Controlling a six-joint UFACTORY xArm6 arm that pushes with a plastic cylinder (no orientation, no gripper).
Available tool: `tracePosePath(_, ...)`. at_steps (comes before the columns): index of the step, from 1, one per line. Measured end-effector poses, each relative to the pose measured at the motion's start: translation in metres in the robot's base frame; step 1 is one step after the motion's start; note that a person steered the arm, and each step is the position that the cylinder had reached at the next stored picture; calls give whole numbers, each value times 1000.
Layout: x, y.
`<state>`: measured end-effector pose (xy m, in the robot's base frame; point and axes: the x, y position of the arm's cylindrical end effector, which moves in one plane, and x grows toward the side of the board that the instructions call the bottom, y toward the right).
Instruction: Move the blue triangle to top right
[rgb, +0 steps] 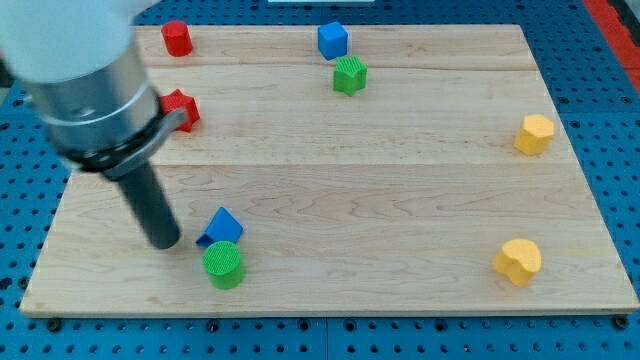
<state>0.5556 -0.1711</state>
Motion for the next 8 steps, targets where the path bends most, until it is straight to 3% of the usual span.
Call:
tracePosePath(1, 8, 19)
tracePosePath(3, -62, 132)
tracePosePath(4, -78, 160)
tracePosePath(5, -87, 176)
tracePosePath(7, -66, 183)
tracePosePath(8, -86, 208)
